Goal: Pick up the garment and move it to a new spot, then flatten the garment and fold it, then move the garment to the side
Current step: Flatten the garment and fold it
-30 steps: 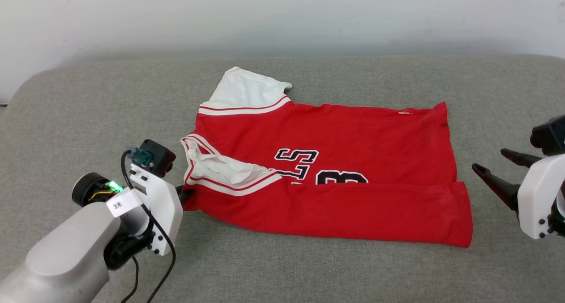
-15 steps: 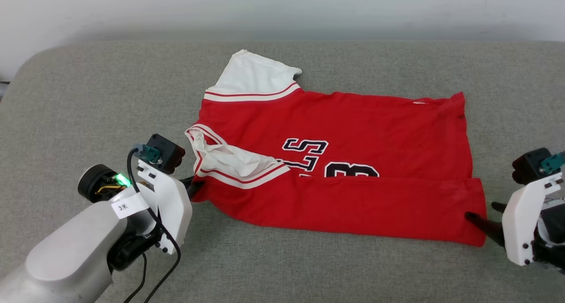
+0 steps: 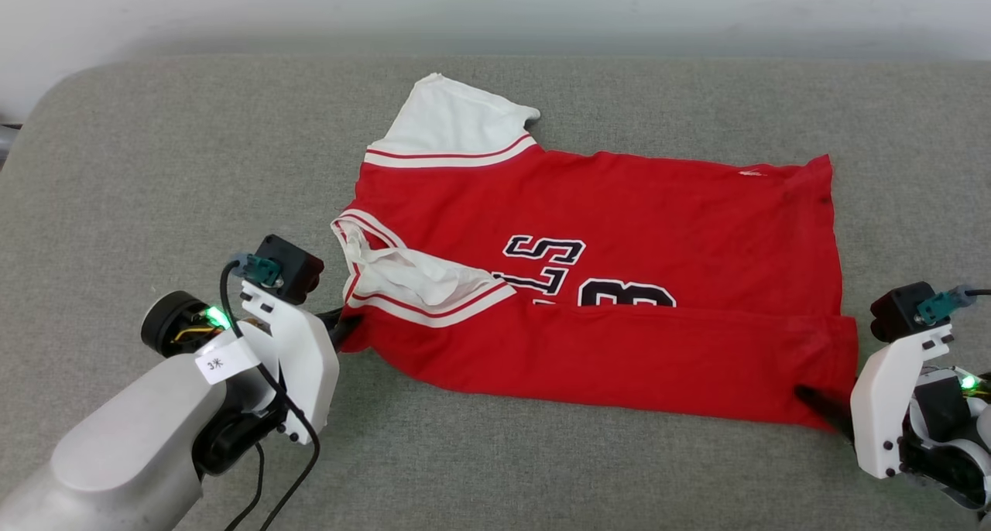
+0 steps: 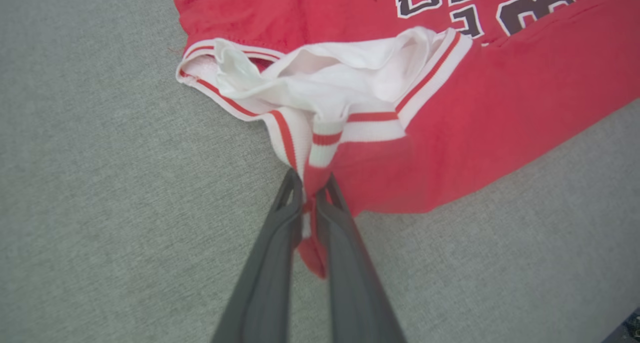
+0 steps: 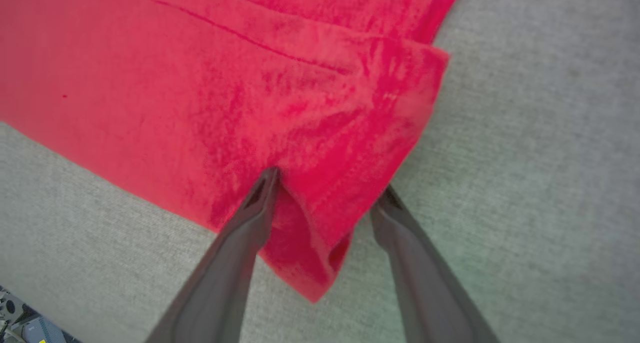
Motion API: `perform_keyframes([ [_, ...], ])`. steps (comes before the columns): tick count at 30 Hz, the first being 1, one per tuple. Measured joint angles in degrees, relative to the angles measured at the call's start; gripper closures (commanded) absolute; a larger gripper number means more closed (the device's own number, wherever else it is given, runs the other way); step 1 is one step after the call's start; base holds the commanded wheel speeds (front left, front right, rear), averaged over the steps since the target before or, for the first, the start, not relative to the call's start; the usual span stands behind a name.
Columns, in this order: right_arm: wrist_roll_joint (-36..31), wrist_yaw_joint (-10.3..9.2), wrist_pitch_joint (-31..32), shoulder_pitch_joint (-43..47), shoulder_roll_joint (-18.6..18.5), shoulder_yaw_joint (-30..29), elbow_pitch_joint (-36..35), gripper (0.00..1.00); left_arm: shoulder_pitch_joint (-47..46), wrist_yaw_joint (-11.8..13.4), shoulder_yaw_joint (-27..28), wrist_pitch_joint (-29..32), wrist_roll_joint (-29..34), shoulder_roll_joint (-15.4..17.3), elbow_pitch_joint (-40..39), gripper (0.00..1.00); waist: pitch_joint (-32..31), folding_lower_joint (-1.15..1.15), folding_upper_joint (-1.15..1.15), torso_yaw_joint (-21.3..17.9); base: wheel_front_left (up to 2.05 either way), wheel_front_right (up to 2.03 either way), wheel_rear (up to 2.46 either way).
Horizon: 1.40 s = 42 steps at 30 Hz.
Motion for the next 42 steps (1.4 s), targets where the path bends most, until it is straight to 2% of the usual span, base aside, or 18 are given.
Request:
perform_keyframes([
  [1, 0.0, 0.0, -0.9, -0.1, 0.0, 0.3, 0.1, 1.0, 0.1, 0.0, 0.1, -0.2, -0.2, 0.0, 0.2, 1.0, -0.1, 0.0, 0.0, 0.0, 0.0, 0.0, 0.0],
  [5, 0.0, 0.13, -3.7, -0.7, -0.3, 2.1, 0.2, 1.0, 1.4, 0.0, 0.0, -0.8, -0.7, 0.0, 1.3, 1.0, -1.2, 0.0, 0.0, -0.2, 0.0, 0.0, 0.0],
  [12, 1.4, 0.16, -7.1, -0.4, -4.2, 3.0, -3.3, 1.0, 3.8, 0.2, 0.3, -2.3, -1.5, 1.2, 0.3, 1.0, -4.5, 0.0, 0.0, -0.5, 0.0, 0.0, 0.0],
  [20, 2.9, 0.16, -7.6, 3.6, -8.3, 1.8, -9.5, 1.0, 9.1, 3.1, -0.1, -2.5, -2.2, 4.1, -5.8, 1.0, -7.7, 0.0, 0.0, -0.8, 0.0, 0.0, 0.0],
  [26, 3.2, 0.16, -6.9, 8.6, -10.5, -1.1, -13.0, 1.0, 13.8, 5.6, -0.6, -2.6, -3.6, 5.6, -9.8, 1.0, -8.6, 0.0, 0.0, -0.9, 0.0, 0.0, 0.0],
  [32, 3.4, 0.18, -5.6, 14.9, -10.4, -5.4, -14.8, 1.0, 17.8, 7.6, -0.9, -3.3, -5.3, 6.2, -11.2, 1.0, -8.5, 0.0, 0.0, -0.9, 0.0, 0.0, 0.0],
  [36, 2.7, 0.18, -4.5, 17.9, -8.5, -7.3, -14.8, 1.0, 19.7, 8.0, -1.2, -3.7, -6.2, 6.0, -10.0, 1.0, -7.7, 0.0, 0.0, -1.1, 0.0, 0.0, 0.0],
  [42, 0.8, 0.18, -3.4, 19.6, -5.4, -7.9, -12.6, 1.0, 20.4, 7.0, -2.7, -3.3, -6.3, 4.4, -5.1, 1.0, -6.6, 0.0, 0.0, -1.1, 0.0, 0.0, 0.0],
])
